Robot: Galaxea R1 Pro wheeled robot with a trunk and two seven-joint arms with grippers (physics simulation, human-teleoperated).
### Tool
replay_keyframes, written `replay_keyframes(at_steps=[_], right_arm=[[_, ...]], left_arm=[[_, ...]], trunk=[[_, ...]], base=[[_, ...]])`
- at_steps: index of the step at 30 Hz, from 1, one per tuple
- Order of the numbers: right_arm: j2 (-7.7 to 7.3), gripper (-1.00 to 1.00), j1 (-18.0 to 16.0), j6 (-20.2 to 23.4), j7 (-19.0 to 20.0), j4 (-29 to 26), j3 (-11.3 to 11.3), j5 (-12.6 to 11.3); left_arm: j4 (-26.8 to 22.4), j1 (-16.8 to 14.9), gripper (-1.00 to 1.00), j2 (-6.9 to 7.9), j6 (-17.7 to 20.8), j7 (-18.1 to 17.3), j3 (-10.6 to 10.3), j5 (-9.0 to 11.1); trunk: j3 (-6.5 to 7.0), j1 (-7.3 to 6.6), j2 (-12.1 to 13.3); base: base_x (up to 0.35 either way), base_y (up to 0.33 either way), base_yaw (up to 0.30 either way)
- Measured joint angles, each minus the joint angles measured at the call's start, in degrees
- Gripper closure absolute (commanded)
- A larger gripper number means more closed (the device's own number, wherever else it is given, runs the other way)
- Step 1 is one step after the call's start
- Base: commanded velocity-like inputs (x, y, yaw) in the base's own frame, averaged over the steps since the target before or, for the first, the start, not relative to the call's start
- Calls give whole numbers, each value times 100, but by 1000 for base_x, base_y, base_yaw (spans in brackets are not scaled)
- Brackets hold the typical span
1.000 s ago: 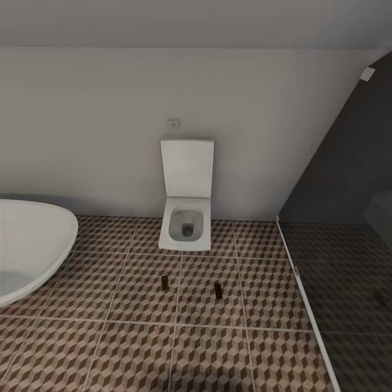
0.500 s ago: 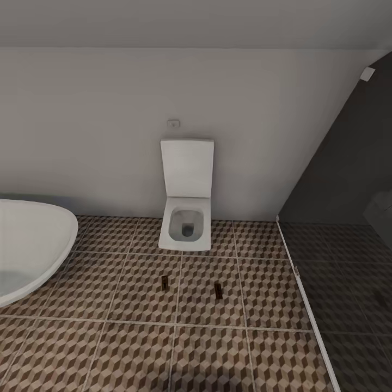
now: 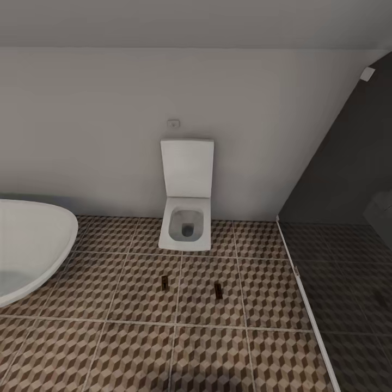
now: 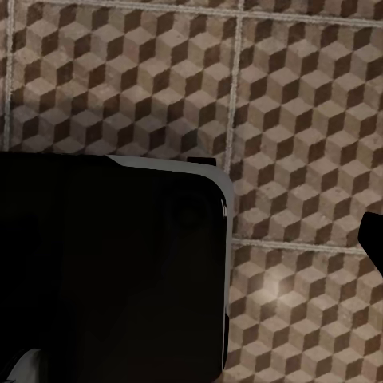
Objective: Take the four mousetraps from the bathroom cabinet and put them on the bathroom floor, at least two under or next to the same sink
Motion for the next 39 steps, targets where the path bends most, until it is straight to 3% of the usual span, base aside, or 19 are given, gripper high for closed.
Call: replay_keyframes(at_steps=[39], right_arm=[[0, -100, 0, 0, 0, 0, 0, 0]], left_arm=[[0, 0, -100, 0, 0, 0, 0, 0]], trunk=[[0, 0, 0]], base=[[0, 0, 0]])
